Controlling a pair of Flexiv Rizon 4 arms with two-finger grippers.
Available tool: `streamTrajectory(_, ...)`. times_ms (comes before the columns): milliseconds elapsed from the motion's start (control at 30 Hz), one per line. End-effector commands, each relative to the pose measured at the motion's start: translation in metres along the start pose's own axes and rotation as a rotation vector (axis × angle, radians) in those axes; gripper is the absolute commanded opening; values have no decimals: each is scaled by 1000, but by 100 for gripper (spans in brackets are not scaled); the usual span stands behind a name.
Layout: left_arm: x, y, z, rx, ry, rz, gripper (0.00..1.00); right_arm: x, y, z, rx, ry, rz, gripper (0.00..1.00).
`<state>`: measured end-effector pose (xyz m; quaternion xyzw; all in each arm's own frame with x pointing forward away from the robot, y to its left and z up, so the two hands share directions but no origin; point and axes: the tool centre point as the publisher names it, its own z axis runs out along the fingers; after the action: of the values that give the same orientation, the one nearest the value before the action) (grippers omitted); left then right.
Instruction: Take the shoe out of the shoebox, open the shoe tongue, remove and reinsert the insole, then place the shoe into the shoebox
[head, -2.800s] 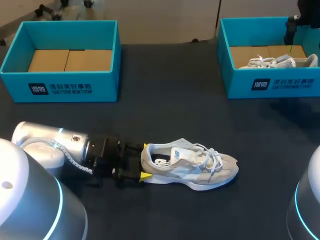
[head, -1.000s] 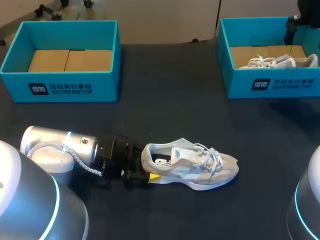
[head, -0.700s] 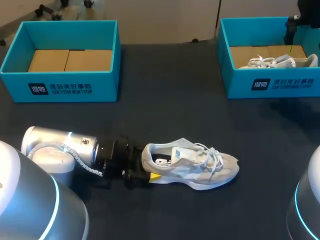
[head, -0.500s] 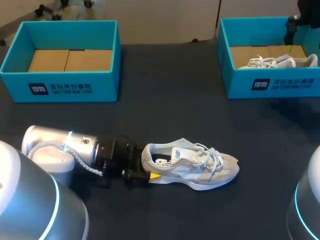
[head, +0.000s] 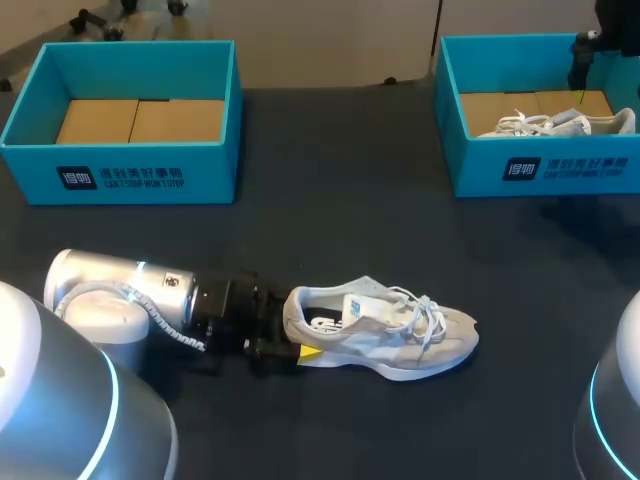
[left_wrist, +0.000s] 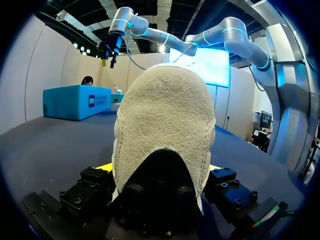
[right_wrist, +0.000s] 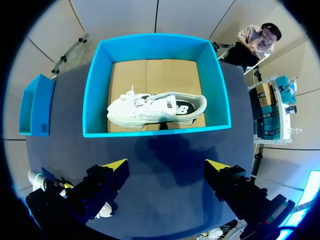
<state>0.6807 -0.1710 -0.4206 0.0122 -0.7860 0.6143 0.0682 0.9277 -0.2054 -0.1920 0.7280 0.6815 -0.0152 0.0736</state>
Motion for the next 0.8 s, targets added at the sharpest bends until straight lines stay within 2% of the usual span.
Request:
streamTrajectory(33, -1, 1, 1, -4, 0, -1, 0, 9, 1, -5, -2, -12, 35, 100)
streamTrajectory(133, -1, 1, 1, -4, 0, -1, 0, 29, -5, -17, -12, -14, 70, 100)
streamTrajectory(300, -1, 1, 1, -4, 0, -1, 0, 68, -19, -34, 15, -33, 104, 100)
streamTrajectory(500, -1, 1, 1, -4, 0, -1, 0, 113, -45, -49, -15, -29, 108, 100)
streamTrajectory(800, -1, 1, 1, -4, 0, -1, 0, 169, -85, -56, -13, 1, 108, 100)
